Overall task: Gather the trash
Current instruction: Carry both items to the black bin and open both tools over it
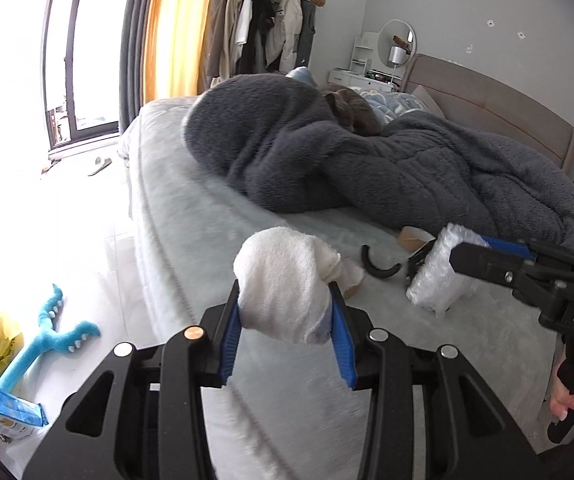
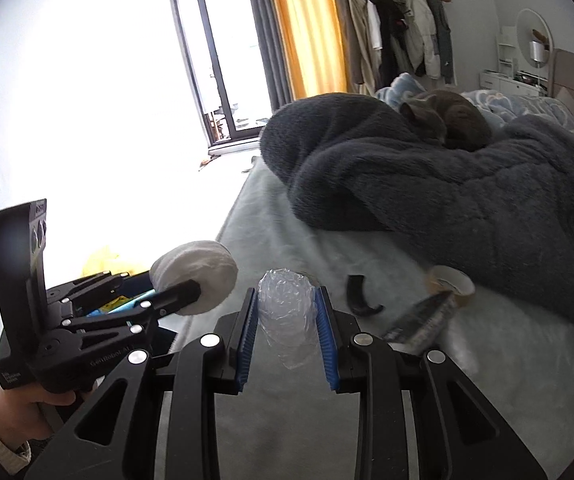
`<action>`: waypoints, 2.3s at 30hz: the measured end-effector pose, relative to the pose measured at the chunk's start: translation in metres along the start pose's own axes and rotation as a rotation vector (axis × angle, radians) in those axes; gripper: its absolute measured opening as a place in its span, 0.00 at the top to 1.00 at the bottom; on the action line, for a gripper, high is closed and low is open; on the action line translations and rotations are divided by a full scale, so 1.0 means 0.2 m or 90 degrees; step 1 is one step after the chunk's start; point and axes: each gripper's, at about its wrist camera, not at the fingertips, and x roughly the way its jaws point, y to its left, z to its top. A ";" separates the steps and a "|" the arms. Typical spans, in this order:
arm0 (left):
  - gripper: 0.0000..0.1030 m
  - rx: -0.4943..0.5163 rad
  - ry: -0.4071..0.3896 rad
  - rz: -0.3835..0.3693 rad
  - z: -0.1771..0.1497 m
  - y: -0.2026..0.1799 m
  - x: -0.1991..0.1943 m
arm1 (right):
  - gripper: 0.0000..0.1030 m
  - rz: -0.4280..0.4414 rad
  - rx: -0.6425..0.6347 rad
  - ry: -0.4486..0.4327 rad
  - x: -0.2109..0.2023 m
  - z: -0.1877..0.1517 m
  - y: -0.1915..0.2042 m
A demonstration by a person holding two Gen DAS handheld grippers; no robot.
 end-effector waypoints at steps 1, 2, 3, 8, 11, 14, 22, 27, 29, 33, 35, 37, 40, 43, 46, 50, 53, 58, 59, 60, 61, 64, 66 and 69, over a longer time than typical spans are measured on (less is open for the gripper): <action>0.58 -0.001 0.001 0.003 -0.01 0.02 -0.01 | 0.72 0.005 -0.003 -0.001 0.01 0.01 0.03; 0.58 -0.005 0.003 0.005 -0.01 0.04 -0.02 | 0.72 0.009 -0.006 -0.001 0.03 0.02 0.05; 0.58 -0.012 0.006 0.003 -0.02 0.07 -0.02 | 0.72 0.014 -0.009 0.000 0.04 0.03 0.08; 0.58 -0.036 0.023 0.004 -0.06 0.19 -0.05 | 0.72 0.036 -0.018 0.000 0.11 0.07 0.21; 0.58 -0.053 0.033 0.015 -0.09 0.28 -0.06 | 0.72 0.049 -0.021 -0.001 0.15 0.09 0.28; 0.58 -0.062 0.047 0.030 -0.12 0.37 -0.07 | 0.72 0.062 -0.025 0.004 0.20 0.10 0.34; 0.58 -0.077 0.111 0.061 -0.26 0.56 -0.06 | 0.72 0.097 -0.029 0.029 0.35 0.11 0.53; 0.58 -0.080 0.159 0.089 -0.39 0.70 -0.05 | 0.72 0.112 -0.034 0.061 0.47 0.09 0.65; 0.58 -0.088 0.184 0.096 -0.45 0.77 -0.04 | 0.72 0.117 -0.039 0.073 0.51 0.07 0.70; 0.58 -0.107 0.244 0.096 -0.56 0.88 -0.02 | 0.72 0.131 -0.048 0.092 0.58 0.06 0.80; 0.58 -0.115 0.272 0.094 -0.61 0.92 -0.01 | 0.72 0.136 -0.053 0.103 0.61 0.04 0.85; 0.58 -0.117 0.297 0.093 -0.66 0.95 -0.02 | 0.72 0.142 -0.058 0.112 0.64 0.03 0.89; 0.58 -0.119 0.327 0.092 -0.72 0.99 -0.01 | 0.72 0.150 -0.067 0.125 0.69 0.01 0.96; 0.57 -0.133 0.369 0.079 -0.79 1.04 0.00 | 0.72 0.157 -0.072 0.138 0.74 -0.01 1.02; 0.51 -0.147 0.403 0.069 -0.84 1.07 0.01 | 0.72 0.160 -0.076 0.152 0.79 -0.04 1.06; 0.31 -0.148 0.404 0.064 -0.84 1.09 -0.04 | 0.72 0.156 -0.069 0.185 0.86 -0.08 1.08; 0.28 -0.156 0.392 0.067 -0.82 1.13 -0.08 | 0.72 0.155 -0.056 0.215 0.94 -0.13 1.10; 0.22 -0.158 0.359 0.076 -0.78 1.17 -0.17 | 0.72 0.146 -0.052 0.255 1.06 -0.22 1.15; 0.22 -0.159 0.352 0.079 -0.78 1.19 -0.19 | 0.72 0.144 -0.052 0.264 1.08 -0.23 1.15; 0.21 -0.160 0.346 0.081 -0.77 1.20 -0.20 | 0.72 0.141 -0.052 0.272 1.10 -0.25 1.16; 0.21 -0.163 0.340 0.083 -0.76 1.21 -0.22 | 0.72 0.139 -0.052 0.280 1.12 -0.27 1.17; 0.21 -0.168 0.322 0.089 -0.74 1.25 -0.26 | 0.72 0.135 -0.053 0.300 1.17 -0.32 1.19; 0.20 -0.169 0.307 0.097 -0.73 1.27 -0.30 | 0.72 0.131 -0.057 0.316 1.20 -0.36 1.21; 0.19 -0.172 0.283 0.107 -0.69 1.29 -0.34 | 0.72 0.125 -0.061 0.334 1.25 -0.40 1.22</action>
